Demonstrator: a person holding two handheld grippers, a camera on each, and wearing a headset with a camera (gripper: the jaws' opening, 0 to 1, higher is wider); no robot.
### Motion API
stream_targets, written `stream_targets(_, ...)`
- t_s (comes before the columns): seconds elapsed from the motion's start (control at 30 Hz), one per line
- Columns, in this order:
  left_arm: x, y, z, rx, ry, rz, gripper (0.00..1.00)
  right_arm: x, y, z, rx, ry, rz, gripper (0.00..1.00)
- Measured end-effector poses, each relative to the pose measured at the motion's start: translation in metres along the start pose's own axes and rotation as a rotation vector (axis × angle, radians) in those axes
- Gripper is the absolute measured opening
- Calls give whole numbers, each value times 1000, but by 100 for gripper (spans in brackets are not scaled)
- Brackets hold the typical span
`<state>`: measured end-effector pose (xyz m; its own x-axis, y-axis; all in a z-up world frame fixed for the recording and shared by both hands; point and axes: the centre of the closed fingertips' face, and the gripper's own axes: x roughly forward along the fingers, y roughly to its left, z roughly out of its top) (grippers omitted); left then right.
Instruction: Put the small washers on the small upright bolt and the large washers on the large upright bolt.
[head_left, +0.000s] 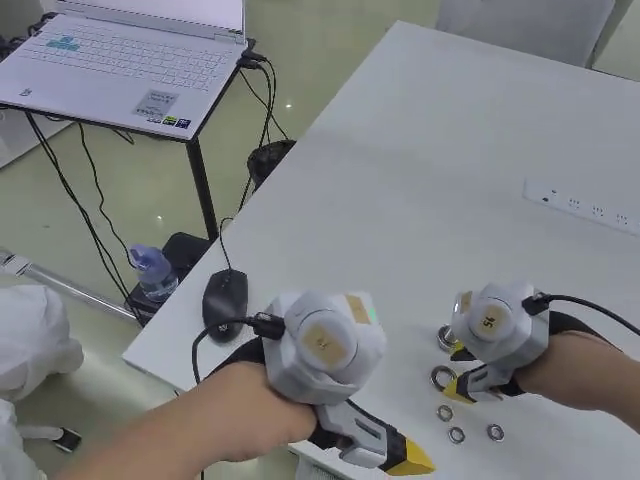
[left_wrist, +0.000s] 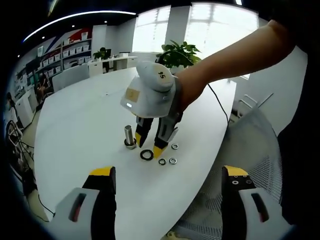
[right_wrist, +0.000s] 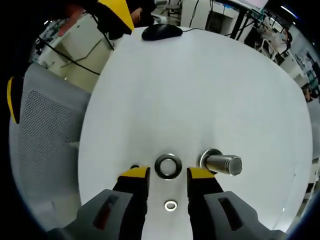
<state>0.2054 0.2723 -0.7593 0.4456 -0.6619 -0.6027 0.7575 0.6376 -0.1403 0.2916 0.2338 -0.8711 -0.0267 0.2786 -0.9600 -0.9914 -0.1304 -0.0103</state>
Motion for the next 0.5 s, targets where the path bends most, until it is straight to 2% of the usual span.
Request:
stream_targets(0.27, 0, -2, -3, 10, 10, -8, 87, 8, -3, -4, 10, 25, -13, 31)
stream_targets(0.33, -1, -2, -3, 10, 5, -8, 87, 8, -2, 0, 28, 6, -13, 31)
stream_targets(0.5, -1, 0, -5, 4, 11, -3, 86, 7, -1, 0, 31, 13, -6, 31)
